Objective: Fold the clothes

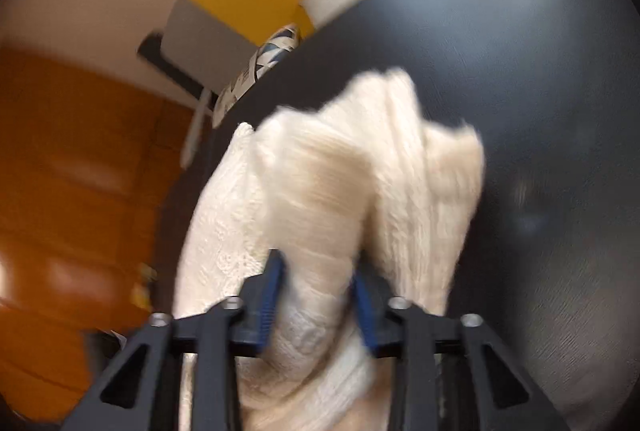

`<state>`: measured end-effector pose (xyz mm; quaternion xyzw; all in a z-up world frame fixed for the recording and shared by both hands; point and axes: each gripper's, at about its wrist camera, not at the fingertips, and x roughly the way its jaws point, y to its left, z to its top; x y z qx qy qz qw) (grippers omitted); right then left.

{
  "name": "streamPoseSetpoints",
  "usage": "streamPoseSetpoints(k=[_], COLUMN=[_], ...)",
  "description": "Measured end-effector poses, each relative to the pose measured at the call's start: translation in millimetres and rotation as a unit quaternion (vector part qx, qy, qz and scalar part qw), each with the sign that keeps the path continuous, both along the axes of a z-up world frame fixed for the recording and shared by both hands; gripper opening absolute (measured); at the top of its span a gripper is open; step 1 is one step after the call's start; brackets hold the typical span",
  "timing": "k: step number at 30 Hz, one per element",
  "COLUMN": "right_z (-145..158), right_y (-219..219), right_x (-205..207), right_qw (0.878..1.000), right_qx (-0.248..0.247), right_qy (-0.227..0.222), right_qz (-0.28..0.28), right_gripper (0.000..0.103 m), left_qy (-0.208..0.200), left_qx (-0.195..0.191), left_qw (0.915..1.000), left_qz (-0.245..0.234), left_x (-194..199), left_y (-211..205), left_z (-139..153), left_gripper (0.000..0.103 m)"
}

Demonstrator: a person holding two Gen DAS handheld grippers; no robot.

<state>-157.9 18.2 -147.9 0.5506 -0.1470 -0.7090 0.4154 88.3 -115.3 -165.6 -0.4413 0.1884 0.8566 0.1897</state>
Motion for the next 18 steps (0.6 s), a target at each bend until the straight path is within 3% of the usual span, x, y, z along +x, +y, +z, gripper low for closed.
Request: streamPoseSetpoints(k=[1, 6, 9, 12, 14, 16, 18], right_z=[12, 113, 107, 51, 18, -2, 1], right_y=[-5, -6, -1, 7, 27, 51, 77], right_x=[2, 23, 17, -1, -7, -6, 3], right_qw=[1.000, 0.982, 0.975, 0.975, 0.980, 0.987, 0.995], right_qx=[0.004, 0.008, 0.080, 0.155, 0.161, 0.131, 0.051], right_qy=[0.019, 0.180, 0.202, 0.160, 0.116, 0.079, 0.060], right_qz=[0.013, 0.052, 0.053, 0.026, -0.004, -0.037, -0.058], right_gripper=[0.012, 0.011, 0.011, 0.002, 0.002, 0.006, 0.009], left_qy=[-0.001, -0.013, -0.020, -0.026, -0.030, -0.032, -0.039], left_qx=[-0.004, -0.016, -0.017, -0.021, -0.024, -0.028, -0.016], left_qw=[1.0000, 0.9992, 0.9985, 0.9978, 0.9971, 0.9966, 0.9969], left_qz=[-0.006, -0.033, -0.048, -0.058, -0.066, -0.071, -0.067], left_x=[0, 0, 1, 1, 2, 3, 1], left_y=[1, 1, 0, 0, 1, 2, -2], left_z=[0, 1, 3, 1, 2, 2, 4], left_gripper=[0.010, 0.010, 0.010, 0.010, 0.010, 0.010, 0.010])
